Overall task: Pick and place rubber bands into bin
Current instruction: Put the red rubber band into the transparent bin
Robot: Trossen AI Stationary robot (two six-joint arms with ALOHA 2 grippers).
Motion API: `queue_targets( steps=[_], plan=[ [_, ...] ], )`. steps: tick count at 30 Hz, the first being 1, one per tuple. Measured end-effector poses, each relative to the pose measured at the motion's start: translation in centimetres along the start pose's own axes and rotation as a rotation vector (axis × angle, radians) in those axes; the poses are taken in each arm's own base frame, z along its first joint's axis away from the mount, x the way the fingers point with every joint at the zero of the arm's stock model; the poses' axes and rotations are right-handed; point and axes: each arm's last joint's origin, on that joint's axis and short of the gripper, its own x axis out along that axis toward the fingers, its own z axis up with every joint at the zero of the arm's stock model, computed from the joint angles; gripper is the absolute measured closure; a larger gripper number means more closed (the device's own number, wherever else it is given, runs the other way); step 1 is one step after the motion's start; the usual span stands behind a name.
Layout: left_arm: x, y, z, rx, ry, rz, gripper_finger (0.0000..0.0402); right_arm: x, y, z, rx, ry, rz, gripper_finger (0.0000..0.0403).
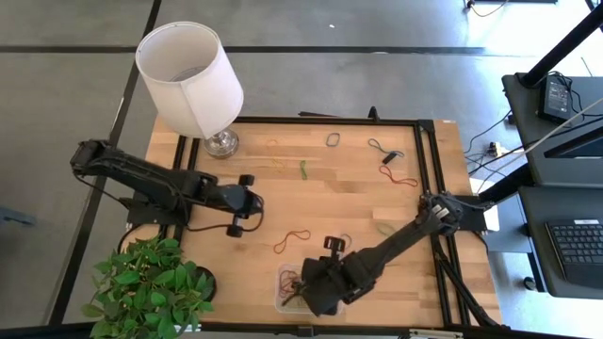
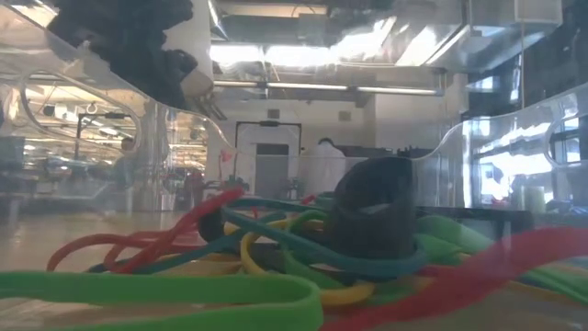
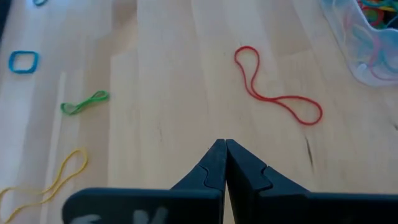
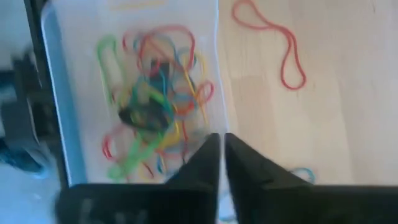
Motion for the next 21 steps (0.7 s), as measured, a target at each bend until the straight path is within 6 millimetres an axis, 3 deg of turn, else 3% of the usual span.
queue_targets(
  steps=[6, 9, 16, 21],
  plan=[
    [3.2, -0.5, 2.6, 0.039, 0.081, -0.004, 0.0400, -1.5, -0.7, -2.3, -0.116, 0.052, -0.083, 0.0395],
    [5.1, -0.5, 4.3, 0.041, 0.107, -0.001, 0.0399, -2.6, -2.3, -4.7, -0.116, 0.002, -0.057, 0.0398],
    [8.9, -0.7, 7.9, 0.040, 0.126, 0.002, 0.0398, -1.8, -6.6, -11.4, 0.000, -0.204, 0.158, 0.0399],
    [11.3, -1.1, 9.8, 0.032, 0.151, -0.029, 0.0396, -1.6, -9.6, -15.1, 0.018, -0.269, 0.235, 0.0401]
  ],
)
